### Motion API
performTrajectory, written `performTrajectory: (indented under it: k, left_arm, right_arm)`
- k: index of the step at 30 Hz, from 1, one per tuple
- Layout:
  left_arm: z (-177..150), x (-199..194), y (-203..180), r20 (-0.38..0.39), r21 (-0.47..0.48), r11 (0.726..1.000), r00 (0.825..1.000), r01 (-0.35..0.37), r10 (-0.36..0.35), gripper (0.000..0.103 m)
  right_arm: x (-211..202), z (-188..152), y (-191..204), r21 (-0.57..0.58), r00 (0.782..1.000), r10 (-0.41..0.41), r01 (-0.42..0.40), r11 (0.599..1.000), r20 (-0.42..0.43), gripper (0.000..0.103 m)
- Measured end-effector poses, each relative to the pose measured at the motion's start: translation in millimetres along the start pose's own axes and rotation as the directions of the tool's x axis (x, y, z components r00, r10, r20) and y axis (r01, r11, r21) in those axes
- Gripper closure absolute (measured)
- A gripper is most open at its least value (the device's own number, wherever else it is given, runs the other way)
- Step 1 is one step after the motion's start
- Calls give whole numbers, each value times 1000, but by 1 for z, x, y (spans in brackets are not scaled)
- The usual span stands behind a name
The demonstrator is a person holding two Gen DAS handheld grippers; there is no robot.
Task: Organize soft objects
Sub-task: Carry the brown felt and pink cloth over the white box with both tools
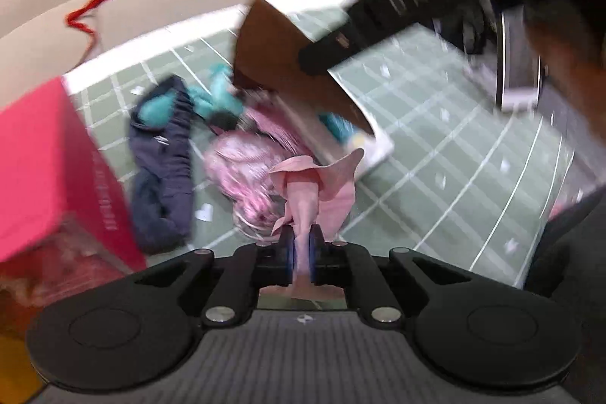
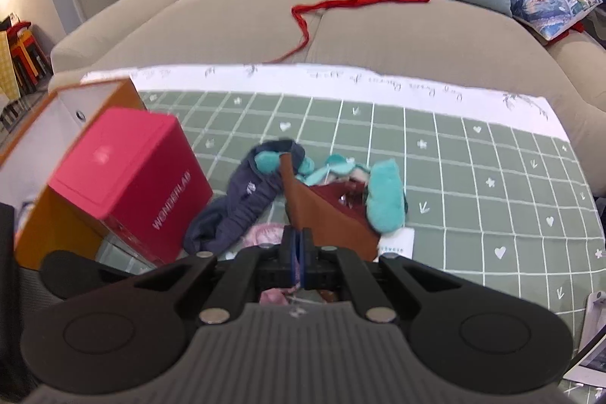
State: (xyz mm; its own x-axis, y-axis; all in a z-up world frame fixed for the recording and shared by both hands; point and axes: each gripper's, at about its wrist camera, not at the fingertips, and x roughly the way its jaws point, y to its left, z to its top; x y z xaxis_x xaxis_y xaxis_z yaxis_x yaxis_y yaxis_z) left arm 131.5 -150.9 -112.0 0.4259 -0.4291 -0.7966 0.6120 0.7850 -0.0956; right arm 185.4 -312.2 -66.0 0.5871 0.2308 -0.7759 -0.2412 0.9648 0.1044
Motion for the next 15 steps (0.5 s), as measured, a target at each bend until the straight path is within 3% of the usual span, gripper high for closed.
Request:
performTrajectory:
  k: [5,11,15]
  left_arm:
    - [16,-53,30,55,-137,990,998,-16,24,95]
    - [28,-119,67,120,-233,970,989,-61,91,95]
    - [27,-150,96,104,-293,945,978,-146,183,95]
  right_arm:
    - [-24,17,5,57,1000,15,-16,998,27,103]
    - [-57,37,25,76,996,10,-17,997,94,103]
    - [-77,53,45,85,988,43,-57,995,148,103]
